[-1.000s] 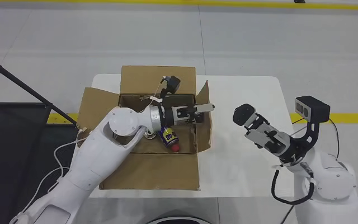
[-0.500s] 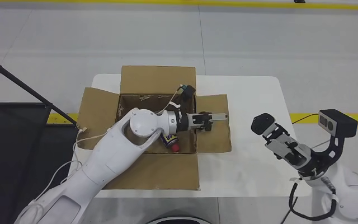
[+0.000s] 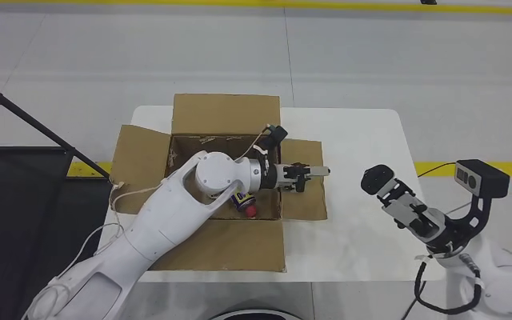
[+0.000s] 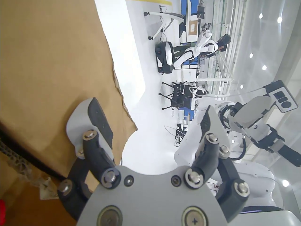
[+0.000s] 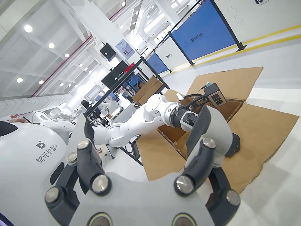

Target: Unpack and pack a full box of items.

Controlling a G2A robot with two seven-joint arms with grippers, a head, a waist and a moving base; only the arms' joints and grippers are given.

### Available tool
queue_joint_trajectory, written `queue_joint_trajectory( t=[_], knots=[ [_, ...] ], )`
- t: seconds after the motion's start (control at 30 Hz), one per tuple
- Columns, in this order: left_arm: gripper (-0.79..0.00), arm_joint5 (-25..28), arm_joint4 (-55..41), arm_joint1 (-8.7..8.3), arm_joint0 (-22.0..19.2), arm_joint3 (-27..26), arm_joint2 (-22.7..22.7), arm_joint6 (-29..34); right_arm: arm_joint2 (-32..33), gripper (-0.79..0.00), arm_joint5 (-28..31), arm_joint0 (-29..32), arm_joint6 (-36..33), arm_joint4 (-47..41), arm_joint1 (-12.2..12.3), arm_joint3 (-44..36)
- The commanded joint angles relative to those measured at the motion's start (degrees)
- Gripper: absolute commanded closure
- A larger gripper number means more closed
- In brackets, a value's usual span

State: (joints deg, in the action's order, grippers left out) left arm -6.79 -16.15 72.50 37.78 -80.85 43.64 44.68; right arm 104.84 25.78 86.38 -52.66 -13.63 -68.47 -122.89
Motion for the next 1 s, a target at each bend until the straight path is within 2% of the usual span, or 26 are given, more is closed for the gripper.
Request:
queue_joint_trajectory(
  t=[0.0, 0.33, 0.53, 0.77, 0.97],
  knots=[
    [-0.785, -0.35, 0.22, 0.14, -0.16, 0.23, 0.05, -0.08, 0.15, -0.785, 0.13, 0.42, 0.64, 0.09, 0.08, -0.05],
    [-0.785, -2.46, 1.45, 0.75, -0.25, 1.5, -0.11, 0.26, 0.18, -0.785, 0.13, 0.51, 0.79, 0.08, 0.09, -0.07],
    [-0.785, -2.52, 1.56, 0.74, 0.32, 0.14, 1.09, 0.57, 0.11, -0.785, -0.11, 0.57, 1.31, 0.22, 0.09, -0.15],
    [-0.785, -2.19, 1.79, -0.05, 1.67, -5.6, 4.84, 1.78, -0.65, -0.785, -0.48, -0.4, 0.67, 2.04, 0.63, -0.86],
    [-0.785, -3.71, 2.72, -1.64, 3.43, -12.26, 11.52, 3.39, -2.25, -0.785, -3.62, -5.19, -4.36, 5.72, 1.59, -1.45]
  ],
)
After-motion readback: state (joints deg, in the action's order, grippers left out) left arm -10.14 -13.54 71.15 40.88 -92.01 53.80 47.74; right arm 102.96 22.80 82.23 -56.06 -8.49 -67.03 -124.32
